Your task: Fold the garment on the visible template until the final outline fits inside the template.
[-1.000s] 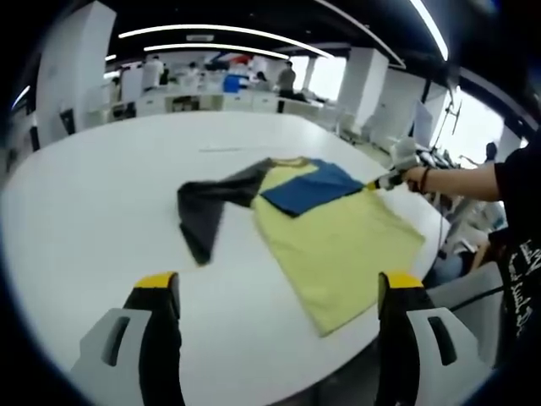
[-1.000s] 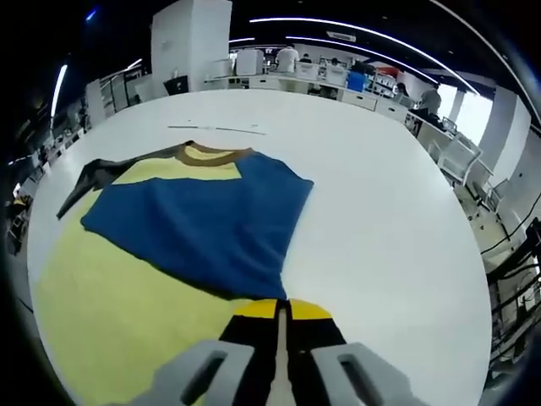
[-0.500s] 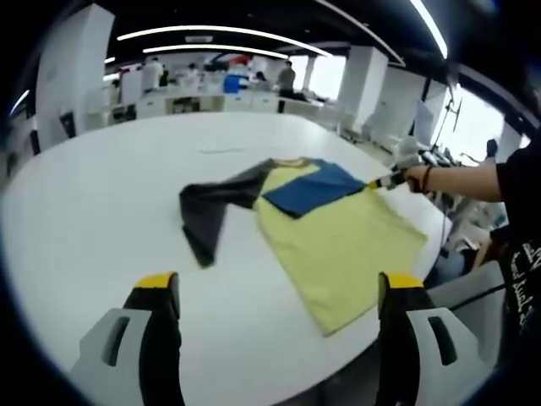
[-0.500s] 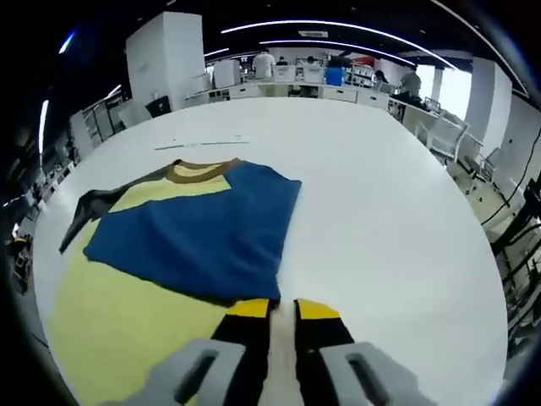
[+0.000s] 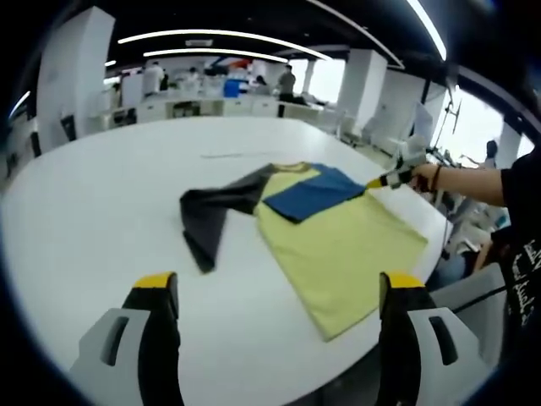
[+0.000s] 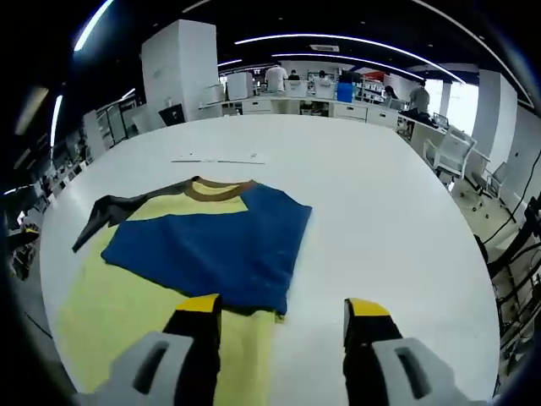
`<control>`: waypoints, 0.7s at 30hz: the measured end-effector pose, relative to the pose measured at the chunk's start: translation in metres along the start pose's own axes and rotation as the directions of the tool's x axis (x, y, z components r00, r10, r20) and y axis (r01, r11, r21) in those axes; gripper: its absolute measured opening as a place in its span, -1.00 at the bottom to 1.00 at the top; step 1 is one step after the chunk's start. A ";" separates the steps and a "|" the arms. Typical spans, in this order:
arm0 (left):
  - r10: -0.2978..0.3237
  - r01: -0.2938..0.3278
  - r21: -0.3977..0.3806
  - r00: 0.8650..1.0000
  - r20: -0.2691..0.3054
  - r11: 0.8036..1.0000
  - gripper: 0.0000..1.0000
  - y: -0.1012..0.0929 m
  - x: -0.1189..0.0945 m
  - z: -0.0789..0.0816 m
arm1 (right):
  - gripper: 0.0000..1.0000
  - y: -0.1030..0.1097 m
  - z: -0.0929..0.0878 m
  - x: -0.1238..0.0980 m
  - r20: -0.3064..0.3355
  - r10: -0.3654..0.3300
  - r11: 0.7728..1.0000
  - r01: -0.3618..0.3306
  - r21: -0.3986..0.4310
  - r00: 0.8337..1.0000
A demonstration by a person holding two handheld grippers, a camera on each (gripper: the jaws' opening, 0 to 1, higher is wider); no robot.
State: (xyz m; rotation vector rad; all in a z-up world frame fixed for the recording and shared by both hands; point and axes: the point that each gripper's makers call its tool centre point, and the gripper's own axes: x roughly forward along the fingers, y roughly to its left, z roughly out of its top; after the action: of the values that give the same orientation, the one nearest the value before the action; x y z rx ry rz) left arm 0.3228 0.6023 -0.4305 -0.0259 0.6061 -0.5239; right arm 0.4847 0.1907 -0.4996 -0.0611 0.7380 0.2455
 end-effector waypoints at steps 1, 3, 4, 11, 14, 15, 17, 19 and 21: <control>0.000 0.000 0.002 1.000 -0.002 1.000 0.90 0.001 0.001 0.000 | 0.24 0.003 0.001 -0.002 0.004 0.007 1.000 -0.007 -0.001 1.000; 0.001 -0.001 0.008 1.000 -0.005 1.000 0.89 0.002 0.002 0.000 | 0.31 0.008 0.003 -0.007 0.017 0.024 1.000 -0.024 -0.005 1.000; 0.002 -0.002 0.010 1.000 -0.005 1.000 0.89 0.003 0.002 0.001 | 0.37 0.007 0.006 -0.005 0.022 0.034 0.999 -0.034 -0.013 0.999; 0.022 -0.023 0.013 0.999 0.042 1.000 0.81 0.017 0.011 0.011 | 0.68 0.030 0.010 -0.022 0.034 0.104 0.993 -0.101 -0.067 0.994; 0.031 -0.033 0.038 0.998 0.046 0.999 0.79 0.023 0.016 0.013 | 0.78 0.036 0.014 -0.028 0.048 0.122 0.989 -0.117 -0.087 0.991; 0.031 -0.033 0.043 0.998 0.045 0.999 0.77 0.025 0.018 0.013 | 0.82 0.040 0.016 -0.031 0.055 0.128 0.988 -0.122 -0.098 0.990; 0.035 -0.037 0.040 0.998 0.050 0.999 0.67 0.030 0.022 0.013 | 0.90 0.046 0.019 -0.037 0.066 0.136 0.984 -0.127 -0.124 0.988; 0.037 -0.040 0.042 0.997 0.062 0.998 0.60 0.035 0.025 0.013 | 0.94 0.050 0.020 -0.042 0.072 0.146 0.981 -0.135 -0.140 0.987; 0.047 -0.050 0.054 0.997 0.053 0.997 0.57 0.040 0.031 0.010 | 0.98 0.058 0.022 -0.050 0.088 0.173 0.977 -0.160 -0.145 0.981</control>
State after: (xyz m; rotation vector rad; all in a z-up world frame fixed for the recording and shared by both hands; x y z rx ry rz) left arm 0.3680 0.6209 -0.4458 0.0275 0.5403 -0.4914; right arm 0.4497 0.2398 -0.4485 -0.1168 0.6265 0.4565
